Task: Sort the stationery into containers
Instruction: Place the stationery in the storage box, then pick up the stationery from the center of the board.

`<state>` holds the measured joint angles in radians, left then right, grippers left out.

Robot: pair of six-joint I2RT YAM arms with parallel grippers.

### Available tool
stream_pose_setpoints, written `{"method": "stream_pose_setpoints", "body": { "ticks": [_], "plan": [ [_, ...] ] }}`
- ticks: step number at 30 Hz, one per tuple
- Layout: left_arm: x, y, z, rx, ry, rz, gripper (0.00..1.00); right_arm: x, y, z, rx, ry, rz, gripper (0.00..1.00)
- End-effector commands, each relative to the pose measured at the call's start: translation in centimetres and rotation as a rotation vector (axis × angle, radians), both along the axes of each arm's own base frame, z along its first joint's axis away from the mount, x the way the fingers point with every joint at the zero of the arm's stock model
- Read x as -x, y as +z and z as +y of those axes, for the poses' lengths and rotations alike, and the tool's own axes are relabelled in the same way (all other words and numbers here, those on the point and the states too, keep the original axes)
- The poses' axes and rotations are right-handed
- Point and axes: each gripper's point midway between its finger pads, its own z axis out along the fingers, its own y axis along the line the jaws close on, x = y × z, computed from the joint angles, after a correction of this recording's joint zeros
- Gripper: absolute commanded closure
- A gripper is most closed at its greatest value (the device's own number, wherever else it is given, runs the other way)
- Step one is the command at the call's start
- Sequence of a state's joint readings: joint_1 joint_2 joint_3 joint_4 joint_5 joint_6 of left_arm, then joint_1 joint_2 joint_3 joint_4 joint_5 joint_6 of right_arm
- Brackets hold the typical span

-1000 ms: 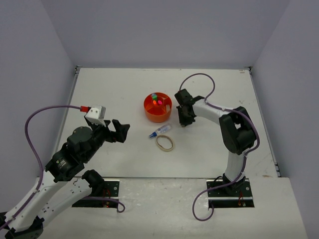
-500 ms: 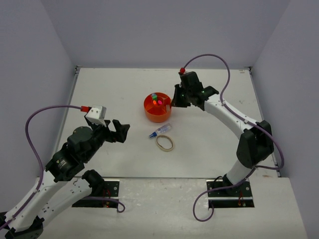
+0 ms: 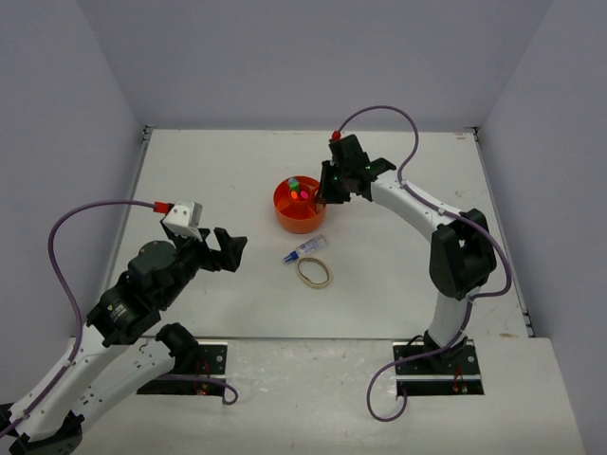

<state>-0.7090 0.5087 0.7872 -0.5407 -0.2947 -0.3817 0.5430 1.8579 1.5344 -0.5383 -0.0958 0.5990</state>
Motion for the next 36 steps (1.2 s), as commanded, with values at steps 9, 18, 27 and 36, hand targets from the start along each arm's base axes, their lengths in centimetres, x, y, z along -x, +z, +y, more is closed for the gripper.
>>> {"method": "stream_pose_setpoints", "body": {
  "ticks": [9, 18, 27, 36],
  "plan": [
    [-0.2, -0.2, -0.3, -0.018, -0.017, -0.011, 0.0, -1.4, 2.8, 0.1, 0.015, -0.014, -0.067, 0.59],
    [-0.2, 0.0, 0.0, -0.015, -0.002, -0.016, 0.0, 6.2, 2.0, -1.4, 0.167, 0.148, -0.096, 0.58],
    [-0.2, 0.1, 0.2, -0.008, 0.006, -0.021, 0.0, 14.7, -5.5, -2.0, 0.376, 0.182, 0.029, 0.65],
    [-0.2, -0.1, -0.1, -0.013, -0.003, -0.011, 0.0, 16.1, -9.6, -2.6, 0.419, 0.125, 0.103, 0.68]
  ]
}}
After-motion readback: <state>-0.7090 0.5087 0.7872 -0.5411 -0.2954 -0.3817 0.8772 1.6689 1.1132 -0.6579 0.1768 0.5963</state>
